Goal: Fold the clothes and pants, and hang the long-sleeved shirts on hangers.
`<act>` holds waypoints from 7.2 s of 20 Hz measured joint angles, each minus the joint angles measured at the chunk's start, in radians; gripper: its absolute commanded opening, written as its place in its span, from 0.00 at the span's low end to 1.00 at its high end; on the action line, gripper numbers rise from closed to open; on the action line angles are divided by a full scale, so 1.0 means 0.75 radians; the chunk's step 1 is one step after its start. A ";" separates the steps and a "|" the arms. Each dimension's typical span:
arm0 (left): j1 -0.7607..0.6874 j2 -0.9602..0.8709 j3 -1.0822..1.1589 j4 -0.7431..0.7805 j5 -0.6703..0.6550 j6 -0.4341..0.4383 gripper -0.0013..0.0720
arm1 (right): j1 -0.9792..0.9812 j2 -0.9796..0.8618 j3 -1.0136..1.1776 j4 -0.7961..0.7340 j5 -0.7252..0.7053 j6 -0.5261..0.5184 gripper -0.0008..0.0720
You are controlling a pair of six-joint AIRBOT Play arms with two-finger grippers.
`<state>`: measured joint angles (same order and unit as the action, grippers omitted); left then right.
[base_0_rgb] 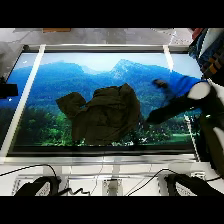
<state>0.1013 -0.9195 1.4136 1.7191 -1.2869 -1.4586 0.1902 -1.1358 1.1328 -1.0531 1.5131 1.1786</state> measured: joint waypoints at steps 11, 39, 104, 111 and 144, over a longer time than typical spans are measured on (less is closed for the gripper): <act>0.000 0.086 -0.199 0.000 -0.052 0.161 0.42 | 0.953 -0.151 -0.207 -0.188 -0.980 -0.227 0.74; 0.000 0.025 -0.262 -0.026 -0.045 0.170 0.42 | 1.160 -0.738 0.120 -0.799 -1.156 -0.028 0.06; -0.970 -0.822 -0.610 -1.190 0.678 0.522 0.30 | -0.910 -0.049 0.007 0.188 -0.301 -0.054 0.06; -0.942 -0.840 -0.513 -1.182 0.740 0.518 0.04 | -0.910 -0.049 0.009 0.189 -0.363 -0.053 0.06; 0.693 -0.483 -0.171 -0.595 0.112 0.428 0.03 | -0.926 0.021 0.281 -0.519 -0.325 0.543 0.06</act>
<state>0.6209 -1.2816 1.2850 1.2728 -1.2026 -1.1374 -0.5041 -1.1198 1.3437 -1.4425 1.2697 1.5856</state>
